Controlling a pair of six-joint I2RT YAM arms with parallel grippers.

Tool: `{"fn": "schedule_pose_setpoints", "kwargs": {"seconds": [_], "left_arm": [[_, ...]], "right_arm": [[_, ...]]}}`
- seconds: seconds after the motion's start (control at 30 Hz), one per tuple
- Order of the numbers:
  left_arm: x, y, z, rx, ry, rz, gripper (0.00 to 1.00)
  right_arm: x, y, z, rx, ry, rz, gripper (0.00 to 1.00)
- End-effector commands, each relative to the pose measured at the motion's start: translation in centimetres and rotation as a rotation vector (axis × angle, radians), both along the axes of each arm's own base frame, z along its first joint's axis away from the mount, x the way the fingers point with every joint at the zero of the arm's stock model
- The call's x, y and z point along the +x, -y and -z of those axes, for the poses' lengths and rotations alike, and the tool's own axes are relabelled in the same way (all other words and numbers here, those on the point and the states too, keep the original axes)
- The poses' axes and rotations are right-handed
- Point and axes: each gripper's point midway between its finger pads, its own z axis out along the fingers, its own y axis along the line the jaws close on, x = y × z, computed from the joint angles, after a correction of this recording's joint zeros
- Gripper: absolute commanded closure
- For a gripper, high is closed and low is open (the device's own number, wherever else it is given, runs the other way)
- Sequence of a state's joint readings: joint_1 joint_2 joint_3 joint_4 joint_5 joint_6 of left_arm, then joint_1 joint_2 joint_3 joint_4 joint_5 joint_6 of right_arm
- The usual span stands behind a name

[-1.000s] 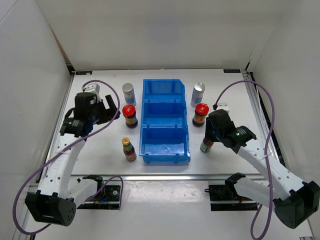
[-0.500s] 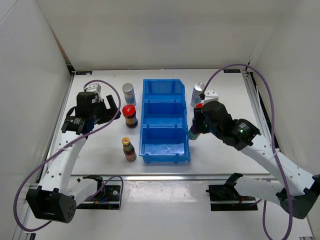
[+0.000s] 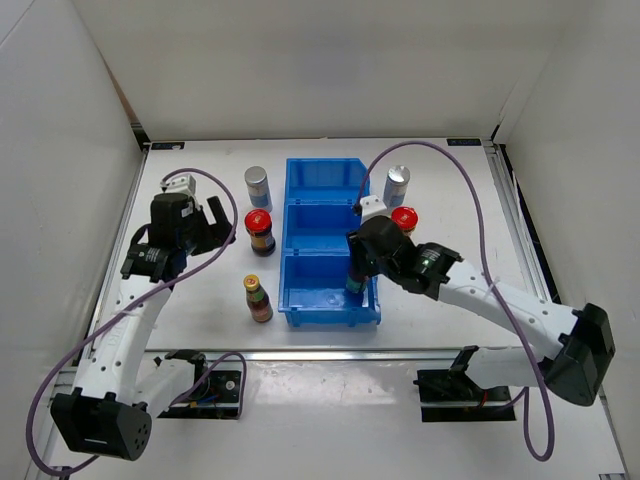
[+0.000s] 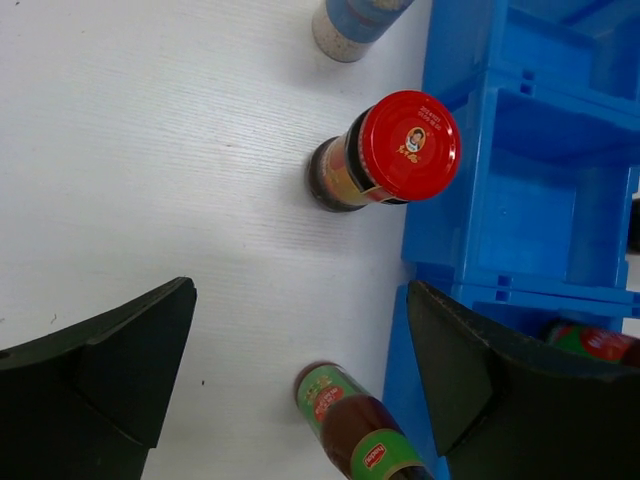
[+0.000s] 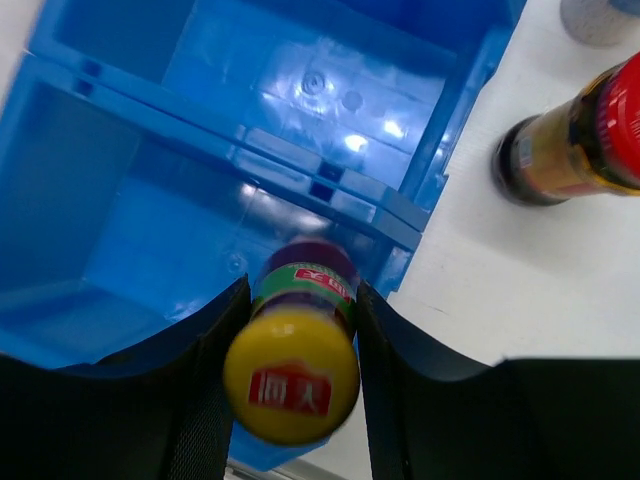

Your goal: Organize the condiment bottles

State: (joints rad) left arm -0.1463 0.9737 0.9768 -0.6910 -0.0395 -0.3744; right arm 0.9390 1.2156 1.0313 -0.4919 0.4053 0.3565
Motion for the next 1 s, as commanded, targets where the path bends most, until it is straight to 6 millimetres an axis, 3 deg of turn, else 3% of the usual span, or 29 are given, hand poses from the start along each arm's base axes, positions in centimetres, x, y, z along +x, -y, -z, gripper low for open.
{"fn": "schedule_pose_setpoints", "kwargs": {"seconds": [0.0,0.17,0.2,0.23,0.3,0.33,0.37,0.43,0.6,0.7,0.8,0.97], "left_arm": [[0.1,1.2,-0.5,-0.049,0.028,0.051,0.05],[-0.2,1.8,-0.4,-0.068,0.025,0.079,0.16],[-0.3,2.2,-0.4,-0.083,0.023,0.101,0.12],[-0.5,2.6,-0.5,-0.076,0.025,0.145,0.00],[-1.2,4.1,-0.9,-0.114,0.033,0.240,0.00],[-1.3,4.5,-1.8,-0.114,0.057,0.275,0.00],[-1.5,5.1,-2.3,-0.134,0.065,0.305,0.00],[-1.9,5.1,-3.2,-0.130,0.077,0.320,0.00],[-2.3,6.0,-5.8,-0.148,0.120,0.375,0.00],[-3.1,7.6,-7.3,-0.178,0.151,0.474,0.00],[-4.0,8.6,-7.4,-0.184,0.148,0.529,0.00],[-6.8,9.6,-4.5,-0.205,0.079,0.534,0.00]], "right_arm": [[1.8,-2.1,-1.4,0.103,0.084,0.019,1.00],[2.0,-2.7,-0.3,0.096,0.070,0.010,1.00],[2.1,-2.8,0.2,0.085,0.062,0.010,1.00],[2.1,-2.9,0.6,0.075,0.055,0.010,0.97],[1.8,-2.9,0.8,0.067,0.049,0.001,0.77],[1.9,-3.1,0.5,0.074,0.054,0.001,0.57],[1.8,-3.0,-0.1,0.088,0.064,0.001,0.47],[2.1,-2.5,-1.5,0.086,0.095,0.013,0.00],[2.6,-1.6,-5.7,0.086,0.150,0.045,0.00],[2.9,-1.0,-9.2,0.114,0.212,0.061,0.00],[3.6,0.0,-12.7,0.144,0.294,0.115,0.00],[4.8,3.0,-14.8,0.112,0.380,0.278,0.00]]}}
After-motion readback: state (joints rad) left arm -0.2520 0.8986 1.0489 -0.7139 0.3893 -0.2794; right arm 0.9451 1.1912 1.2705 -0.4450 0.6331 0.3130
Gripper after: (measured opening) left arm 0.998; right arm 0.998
